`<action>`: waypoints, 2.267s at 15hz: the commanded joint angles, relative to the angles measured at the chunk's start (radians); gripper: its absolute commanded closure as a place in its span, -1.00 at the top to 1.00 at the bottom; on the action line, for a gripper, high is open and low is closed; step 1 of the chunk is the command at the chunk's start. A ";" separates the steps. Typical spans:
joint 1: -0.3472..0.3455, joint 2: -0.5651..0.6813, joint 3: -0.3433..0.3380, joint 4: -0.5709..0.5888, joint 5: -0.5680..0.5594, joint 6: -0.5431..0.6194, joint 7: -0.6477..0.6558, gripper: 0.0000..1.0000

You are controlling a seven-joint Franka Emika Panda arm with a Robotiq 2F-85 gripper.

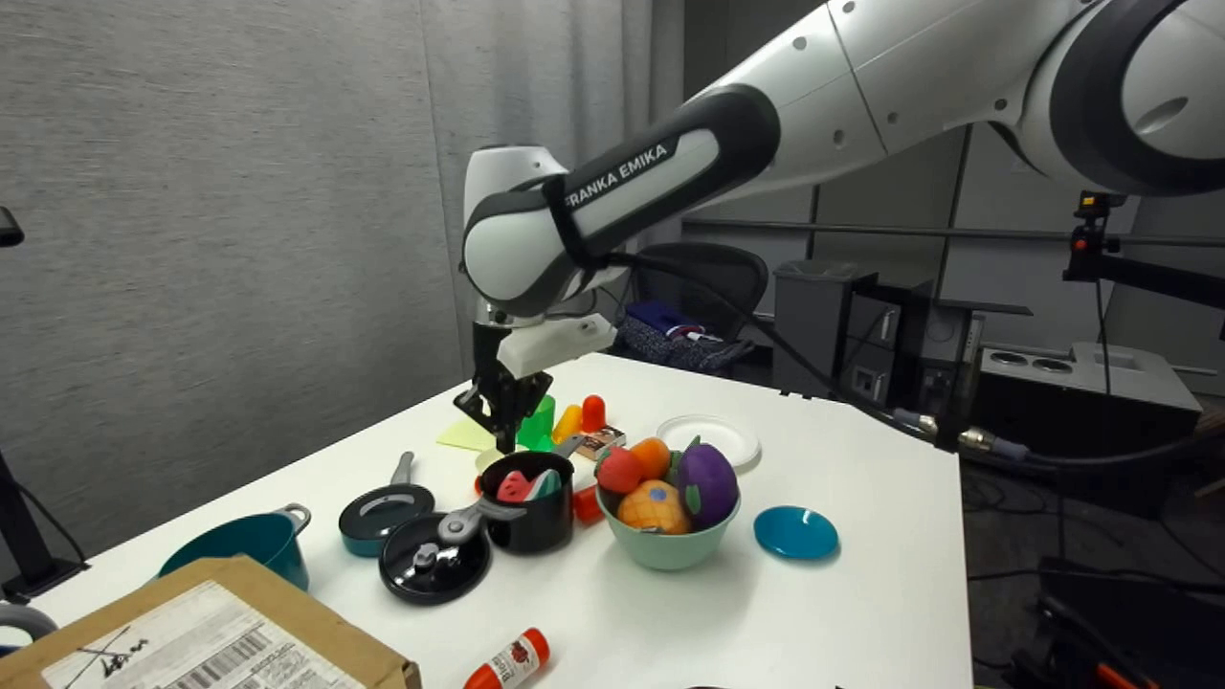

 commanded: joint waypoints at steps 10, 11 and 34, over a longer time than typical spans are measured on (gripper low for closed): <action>0.014 -0.409 0.020 -0.278 -0.026 -0.205 -0.011 -1.00; 0.016 -0.445 0.015 -0.336 -0.043 -0.191 -0.002 -1.00; -0.053 -0.445 0.000 -0.613 0.117 0.153 0.026 1.00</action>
